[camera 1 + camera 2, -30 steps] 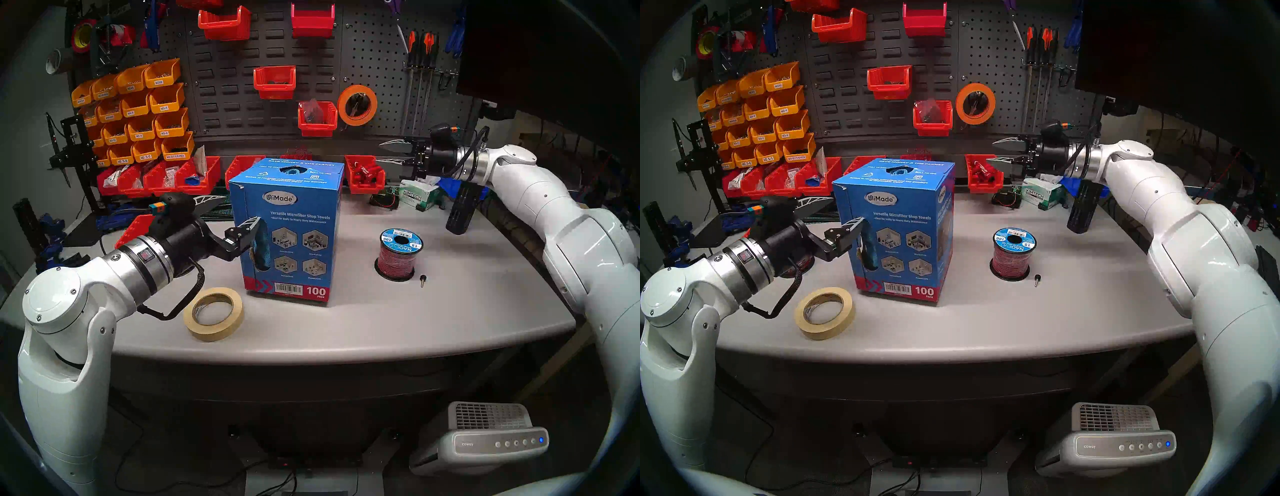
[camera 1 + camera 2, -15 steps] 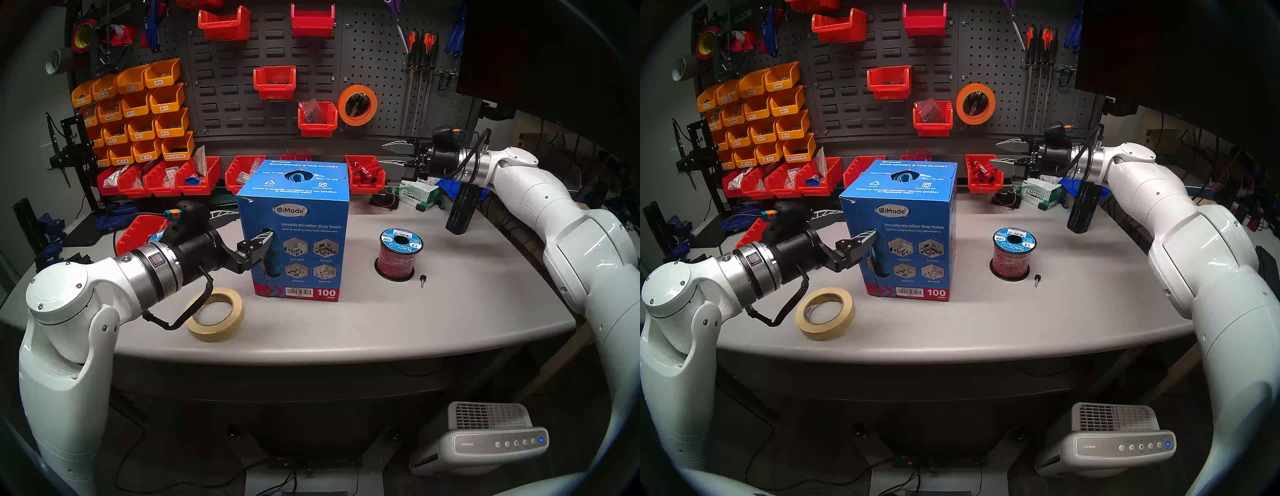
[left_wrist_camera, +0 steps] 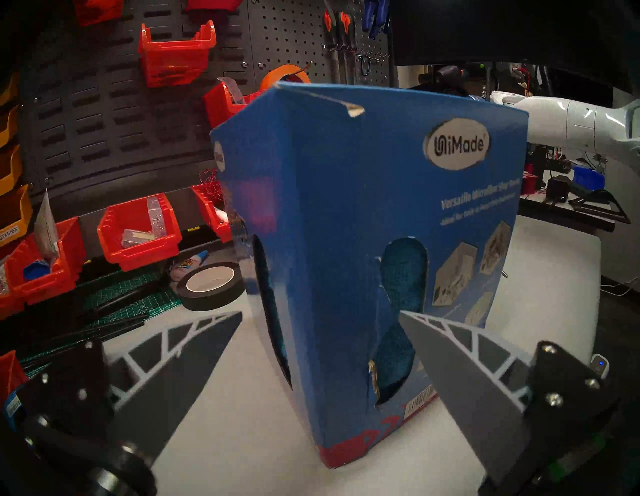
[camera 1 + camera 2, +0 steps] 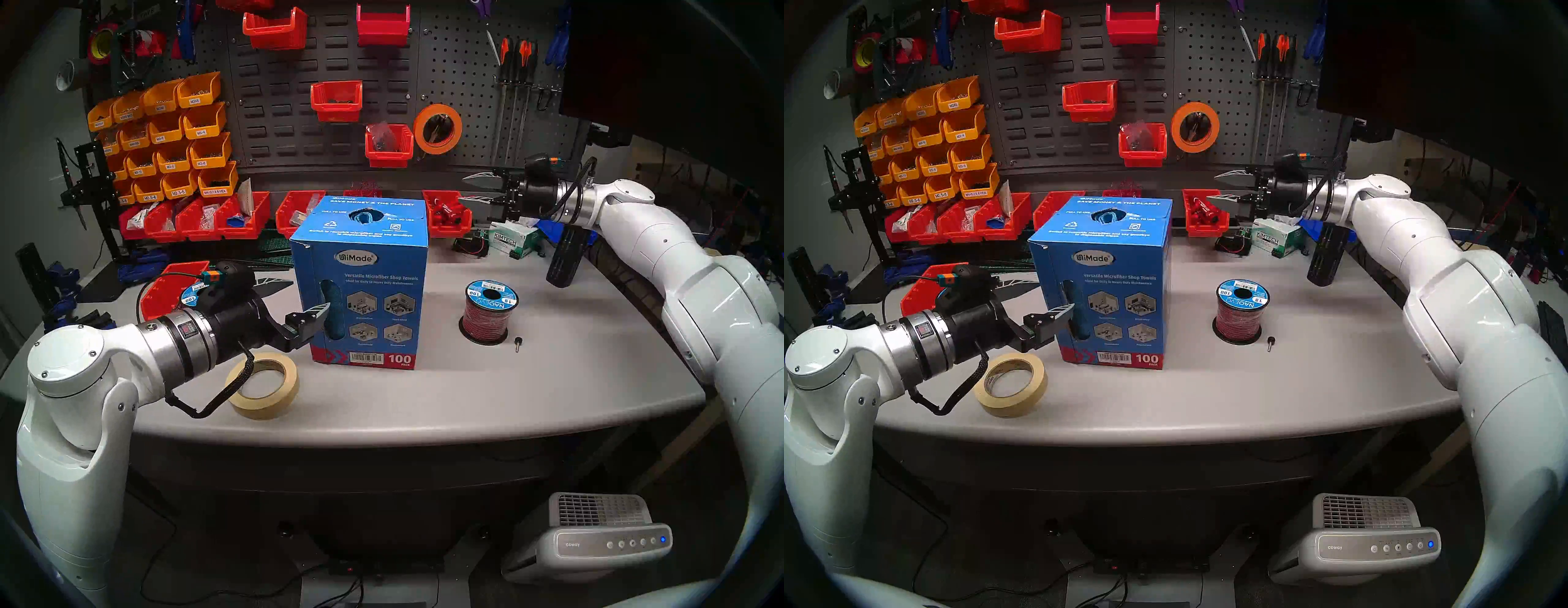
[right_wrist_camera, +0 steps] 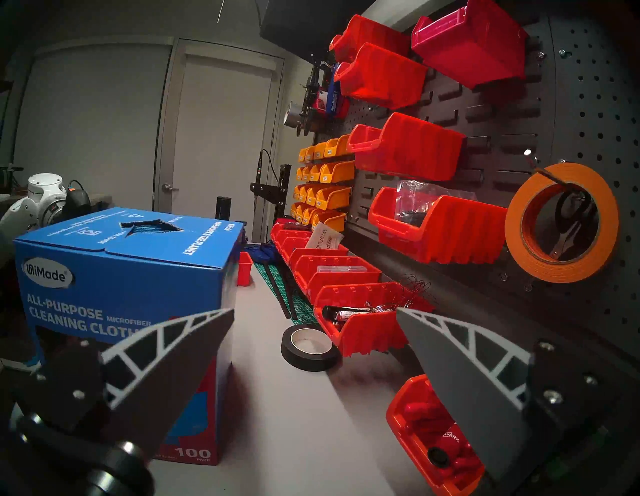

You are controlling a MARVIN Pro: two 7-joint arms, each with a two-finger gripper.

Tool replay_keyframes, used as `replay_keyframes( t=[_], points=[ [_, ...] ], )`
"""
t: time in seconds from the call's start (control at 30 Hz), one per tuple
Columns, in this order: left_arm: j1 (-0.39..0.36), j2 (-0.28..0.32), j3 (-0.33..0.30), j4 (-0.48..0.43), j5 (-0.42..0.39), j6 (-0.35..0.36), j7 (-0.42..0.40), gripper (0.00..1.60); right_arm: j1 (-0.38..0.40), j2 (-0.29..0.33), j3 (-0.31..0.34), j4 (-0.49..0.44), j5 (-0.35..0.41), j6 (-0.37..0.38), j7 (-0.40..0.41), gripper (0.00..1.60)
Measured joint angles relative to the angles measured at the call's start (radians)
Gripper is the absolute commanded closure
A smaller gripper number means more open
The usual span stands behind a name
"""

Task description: Take out a shop towel

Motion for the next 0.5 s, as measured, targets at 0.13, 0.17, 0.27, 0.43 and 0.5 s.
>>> replay_keyframes(
  t=[0.13, 0.17, 0.27, 0.43, 0.5],
  points=[
    [-0.009, 0.016, -0.062, 0.000, -0.005, -0.011, -0.023, 0.00, 0.000, -0.002, -0.001, 0.000, -0.001, 0.000, 0.000, 0.00],
    [-0.012, 0.017, -0.072, 0.000, -0.006, -0.013, -0.025, 0.00, 0.000, -0.002, -0.001, 0.000, -0.001, 0.000, 0.000, 0.00],
    [-0.034, 0.024, -0.118, -0.001, -0.017, -0.028, -0.037, 0.00, 0.000, -0.004, -0.001, 0.001, -0.002, -0.001, 0.000, 0.00],
    [-0.076, 0.041, -0.182, -0.003, -0.045, -0.055, -0.061, 0.00, 0.000, -0.009, -0.001, 0.001, -0.002, -0.002, 0.000, 0.00],
    [-0.096, 0.051, -0.203, -0.004, -0.058, -0.065, -0.073, 0.00, 0.000, -0.011, -0.001, 0.001, -0.003, -0.002, 0.000, 0.00]
  ],
)
